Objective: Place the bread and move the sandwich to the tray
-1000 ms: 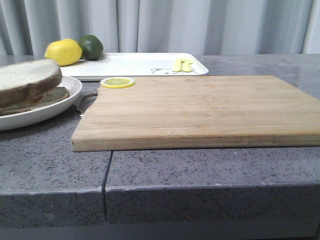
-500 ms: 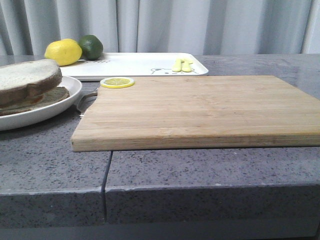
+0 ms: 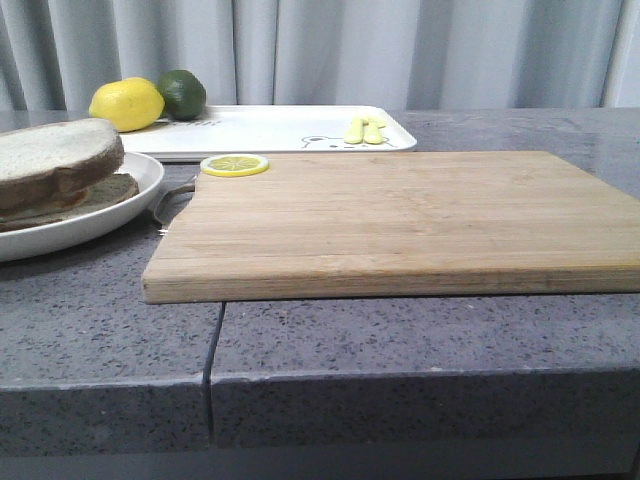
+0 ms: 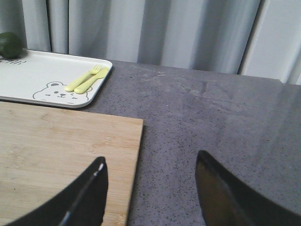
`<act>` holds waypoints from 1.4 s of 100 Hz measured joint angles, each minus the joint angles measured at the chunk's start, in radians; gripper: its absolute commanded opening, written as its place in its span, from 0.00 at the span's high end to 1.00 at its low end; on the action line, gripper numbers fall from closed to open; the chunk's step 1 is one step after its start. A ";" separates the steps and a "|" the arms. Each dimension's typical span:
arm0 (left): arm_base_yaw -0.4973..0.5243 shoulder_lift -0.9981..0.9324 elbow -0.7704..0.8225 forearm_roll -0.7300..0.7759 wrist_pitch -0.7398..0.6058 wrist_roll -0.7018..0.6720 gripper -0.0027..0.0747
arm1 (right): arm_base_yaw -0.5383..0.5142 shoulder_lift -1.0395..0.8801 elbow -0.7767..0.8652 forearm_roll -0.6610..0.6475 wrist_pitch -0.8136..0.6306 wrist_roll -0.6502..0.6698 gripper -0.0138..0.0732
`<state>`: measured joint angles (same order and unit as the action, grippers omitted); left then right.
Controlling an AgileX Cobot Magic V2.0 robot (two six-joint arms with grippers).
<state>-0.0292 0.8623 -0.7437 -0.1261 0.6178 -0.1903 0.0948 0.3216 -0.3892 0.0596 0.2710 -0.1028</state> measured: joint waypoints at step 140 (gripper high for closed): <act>0.141 0.360 0.000 -0.044 -0.082 -0.053 0.33 | 0.000 0.000 0.000 0.000 0.000 0.000 0.35</act>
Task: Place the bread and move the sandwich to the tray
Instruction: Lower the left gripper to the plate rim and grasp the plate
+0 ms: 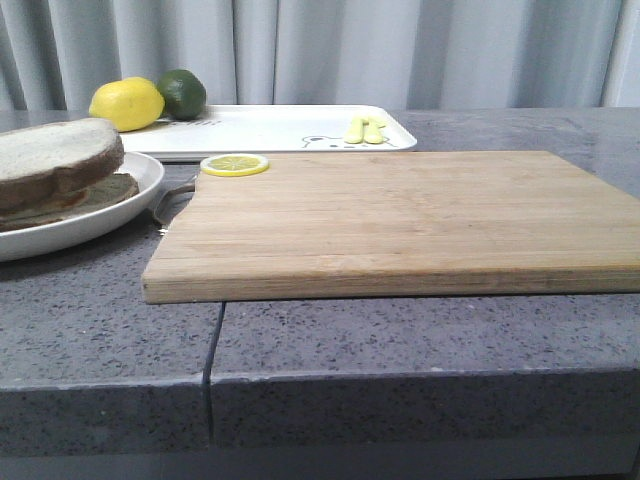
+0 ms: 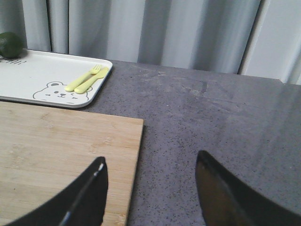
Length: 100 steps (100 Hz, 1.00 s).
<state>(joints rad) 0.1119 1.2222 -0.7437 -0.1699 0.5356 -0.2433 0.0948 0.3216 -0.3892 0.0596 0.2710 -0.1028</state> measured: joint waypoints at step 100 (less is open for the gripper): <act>0.000 0.084 -0.011 -0.026 -0.051 0.040 0.67 | 0.000 0.000 0.000 0.000 0.000 0.000 0.35</act>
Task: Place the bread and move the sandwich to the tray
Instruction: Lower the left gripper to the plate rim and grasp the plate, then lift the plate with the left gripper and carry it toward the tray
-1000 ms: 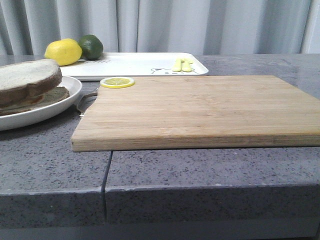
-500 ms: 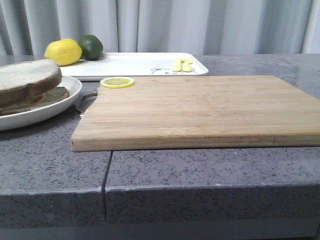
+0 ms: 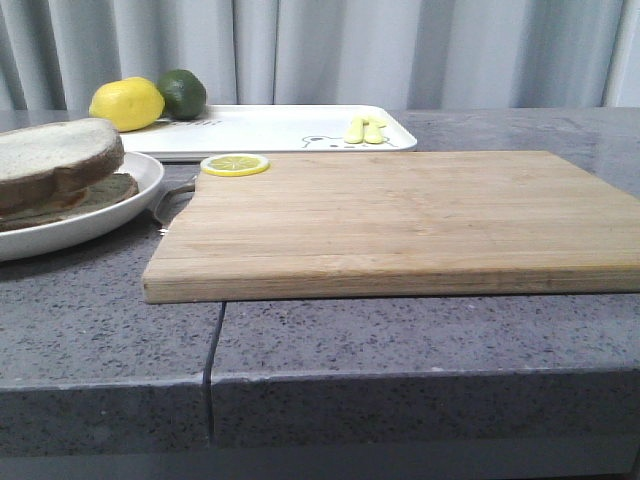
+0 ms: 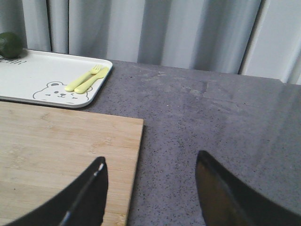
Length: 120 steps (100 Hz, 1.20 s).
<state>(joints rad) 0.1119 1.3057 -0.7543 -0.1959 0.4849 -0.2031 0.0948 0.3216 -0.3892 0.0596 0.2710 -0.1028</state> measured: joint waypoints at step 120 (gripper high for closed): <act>0.000 -0.068 -0.003 -0.256 -0.004 0.007 0.99 | 0.000 0.000 0.000 0.000 0.000 0.000 0.35</act>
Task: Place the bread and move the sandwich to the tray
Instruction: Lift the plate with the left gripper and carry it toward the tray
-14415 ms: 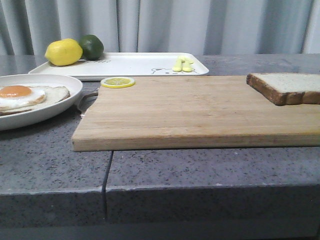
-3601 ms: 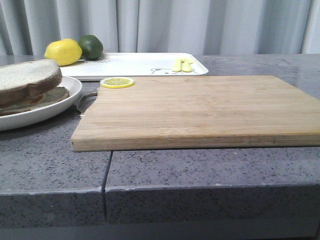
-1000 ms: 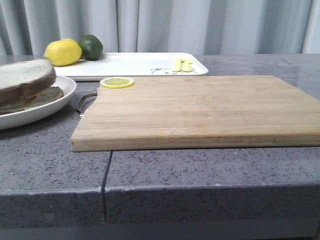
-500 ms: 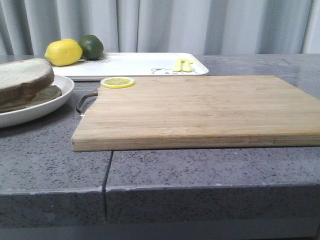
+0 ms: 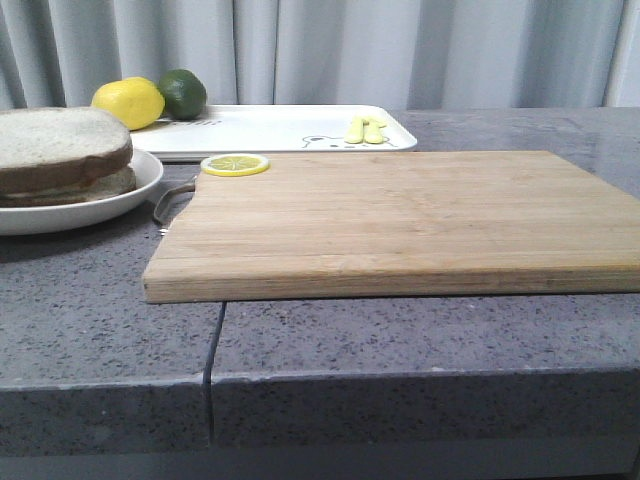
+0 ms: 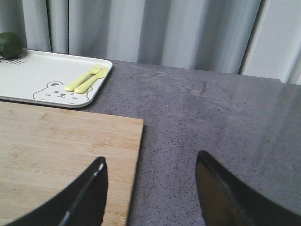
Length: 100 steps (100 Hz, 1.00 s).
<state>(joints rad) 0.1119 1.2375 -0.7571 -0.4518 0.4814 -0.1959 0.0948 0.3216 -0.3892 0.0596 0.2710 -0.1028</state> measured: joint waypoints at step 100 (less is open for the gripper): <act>-0.062 0.306 -0.501 -0.247 0.178 0.196 0.99 | 0.000 0.000 0.000 0.000 0.000 0.000 0.35</act>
<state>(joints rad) 0.0504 1.5432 -1.2581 -0.6987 0.6596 0.0000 0.0948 0.3216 -0.3892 0.0596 0.2710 -0.1028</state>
